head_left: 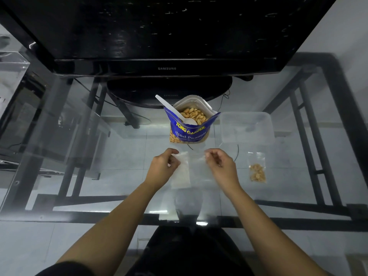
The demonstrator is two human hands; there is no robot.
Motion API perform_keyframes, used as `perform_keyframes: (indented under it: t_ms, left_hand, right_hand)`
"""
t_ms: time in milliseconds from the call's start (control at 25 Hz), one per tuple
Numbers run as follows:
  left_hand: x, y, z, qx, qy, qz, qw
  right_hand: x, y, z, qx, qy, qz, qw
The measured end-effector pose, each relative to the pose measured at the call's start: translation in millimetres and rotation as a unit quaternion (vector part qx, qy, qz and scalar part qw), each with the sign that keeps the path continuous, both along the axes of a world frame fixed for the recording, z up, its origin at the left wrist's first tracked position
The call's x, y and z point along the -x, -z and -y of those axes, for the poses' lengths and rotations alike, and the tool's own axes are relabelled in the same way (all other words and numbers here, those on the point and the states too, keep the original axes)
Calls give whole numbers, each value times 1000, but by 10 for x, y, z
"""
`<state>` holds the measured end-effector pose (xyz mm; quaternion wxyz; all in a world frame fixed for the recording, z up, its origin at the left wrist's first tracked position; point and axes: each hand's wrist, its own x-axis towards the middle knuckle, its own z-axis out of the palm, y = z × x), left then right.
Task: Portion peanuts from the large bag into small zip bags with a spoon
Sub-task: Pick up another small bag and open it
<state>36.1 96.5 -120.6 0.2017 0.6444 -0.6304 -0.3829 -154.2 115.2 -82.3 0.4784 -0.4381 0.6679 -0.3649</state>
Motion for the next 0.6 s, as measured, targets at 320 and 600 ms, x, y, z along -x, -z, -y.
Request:
perform_keyframes:
  t_ms: [320,600]
  left_hand:
    - [166,-425,-84,34,-65,-5,997]
    - [153,-1003,-57,-192,24,-341,920]
  right_hand:
    - [92,-351,-106,45,-38,8,998]
    - [62,-546,-67,87,-104,-4,991]
